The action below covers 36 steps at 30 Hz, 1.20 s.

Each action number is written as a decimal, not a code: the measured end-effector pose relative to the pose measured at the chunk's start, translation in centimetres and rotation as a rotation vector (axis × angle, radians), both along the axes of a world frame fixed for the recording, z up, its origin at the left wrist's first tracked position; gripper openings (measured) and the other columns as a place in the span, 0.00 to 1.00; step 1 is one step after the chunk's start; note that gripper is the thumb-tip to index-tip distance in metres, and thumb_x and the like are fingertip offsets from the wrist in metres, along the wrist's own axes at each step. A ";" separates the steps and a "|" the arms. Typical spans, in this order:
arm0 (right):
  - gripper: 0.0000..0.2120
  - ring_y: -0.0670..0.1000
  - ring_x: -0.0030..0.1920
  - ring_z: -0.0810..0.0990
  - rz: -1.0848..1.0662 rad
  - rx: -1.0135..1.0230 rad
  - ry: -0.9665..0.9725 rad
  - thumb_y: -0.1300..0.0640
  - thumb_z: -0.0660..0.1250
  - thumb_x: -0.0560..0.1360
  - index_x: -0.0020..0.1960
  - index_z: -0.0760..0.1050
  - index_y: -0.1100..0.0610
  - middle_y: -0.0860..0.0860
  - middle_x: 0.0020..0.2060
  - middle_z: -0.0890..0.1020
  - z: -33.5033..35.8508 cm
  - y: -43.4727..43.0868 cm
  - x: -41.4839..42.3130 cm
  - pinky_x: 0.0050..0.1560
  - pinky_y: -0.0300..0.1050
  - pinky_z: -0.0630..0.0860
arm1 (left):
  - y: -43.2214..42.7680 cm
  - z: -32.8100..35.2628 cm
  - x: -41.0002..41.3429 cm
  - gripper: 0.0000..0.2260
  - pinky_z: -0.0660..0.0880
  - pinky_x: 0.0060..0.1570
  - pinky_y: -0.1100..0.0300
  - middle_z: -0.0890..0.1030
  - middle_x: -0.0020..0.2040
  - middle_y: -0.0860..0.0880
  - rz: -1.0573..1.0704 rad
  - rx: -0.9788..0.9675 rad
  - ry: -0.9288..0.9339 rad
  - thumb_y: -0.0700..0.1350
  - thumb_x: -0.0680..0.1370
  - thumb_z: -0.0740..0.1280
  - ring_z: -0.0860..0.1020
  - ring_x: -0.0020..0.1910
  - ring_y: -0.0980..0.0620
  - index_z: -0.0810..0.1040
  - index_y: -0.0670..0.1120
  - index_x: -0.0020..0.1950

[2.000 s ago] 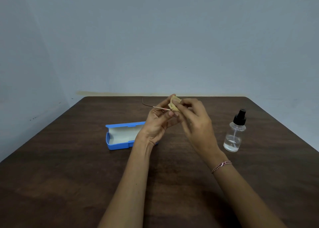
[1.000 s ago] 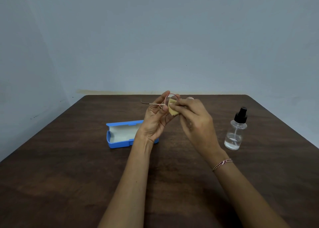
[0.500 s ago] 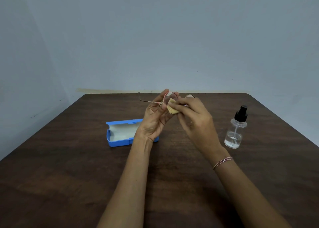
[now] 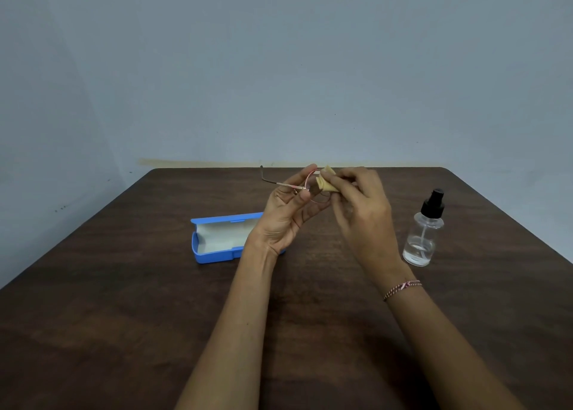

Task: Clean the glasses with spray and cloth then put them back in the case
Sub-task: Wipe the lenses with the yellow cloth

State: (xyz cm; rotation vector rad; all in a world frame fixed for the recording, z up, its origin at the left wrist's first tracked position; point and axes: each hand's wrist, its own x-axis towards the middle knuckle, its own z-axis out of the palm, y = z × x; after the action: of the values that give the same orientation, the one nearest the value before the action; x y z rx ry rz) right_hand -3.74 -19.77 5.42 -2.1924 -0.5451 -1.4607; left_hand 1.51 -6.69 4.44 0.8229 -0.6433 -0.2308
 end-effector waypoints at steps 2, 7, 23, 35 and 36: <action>0.15 0.50 0.49 0.72 0.005 0.009 0.020 0.71 0.69 0.70 0.56 0.79 0.65 0.57 0.47 0.78 -0.2 0.1 0.1 0.51 0.35 0.71 | 0.2 0.1 0.1 0.22 0.79 0.47 0.60 0.84 0.53 0.49 0.019 -0.029 0.002 0.48 0.59 0.81 0.81 0.54 0.51 0.84 0.52 0.51; 0.16 0.52 0.55 0.75 0.101 0.004 0.045 0.71 0.67 0.72 0.59 0.78 0.65 0.58 0.52 0.78 -0.5 1.1 -0.2 0.58 0.41 0.74 | 0.3 0.2 0.1 0.23 0.79 0.45 0.62 0.83 0.53 0.48 0.026 -0.054 0.016 0.49 0.58 0.82 0.81 0.54 0.52 0.84 0.51 0.52; 0.16 0.54 0.60 0.74 0.173 -0.045 0.014 0.71 0.64 0.74 0.61 0.77 0.65 0.58 0.56 0.78 -0.5 1.1 0.1 0.64 0.44 0.70 | 0.2 0.4 0.0 0.22 0.79 0.47 0.61 0.84 0.52 0.48 0.008 -0.081 0.006 0.48 0.58 0.82 0.81 0.54 0.52 0.84 0.51 0.51; 0.16 0.54 0.58 0.74 0.128 -0.041 0.045 0.70 0.64 0.74 0.61 0.76 0.65 0.59 0.57 0.78 -0.4 0.7 0.2 0.64 0.40 0.70 | 0.1 0.2 0.0 0.23 0.79 0.45 0.61 0.84 0.51 0.49 0.022 -0.062 0.020 0.49 0.57 0.82 0.82 0.52 0.53 0.84 0.51 0.50; 0.17 0.54 0.59 0.74 0.151 -0.052 0.038 0.71 0.64 0.74 0.62 0.76 0.65 0.59 0.58 0.77 -0.5 0.8 0.2 0.64 0.40 0.70 | 0.1 0.2 0.0 0.23 0.79 0.46 0.61 0.84 0.51 0.49 0.021 -0.072 0.018 0.49 0.57 0.82 0.82 0.52 0.53 0.84 0.51 0.51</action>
State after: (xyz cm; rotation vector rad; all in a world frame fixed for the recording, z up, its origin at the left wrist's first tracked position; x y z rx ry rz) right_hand -3.56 -18.93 4.93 -2.1629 -0.7260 -1.3378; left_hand 1.49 -6.59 4.67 0.7572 -0.6227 -0.1943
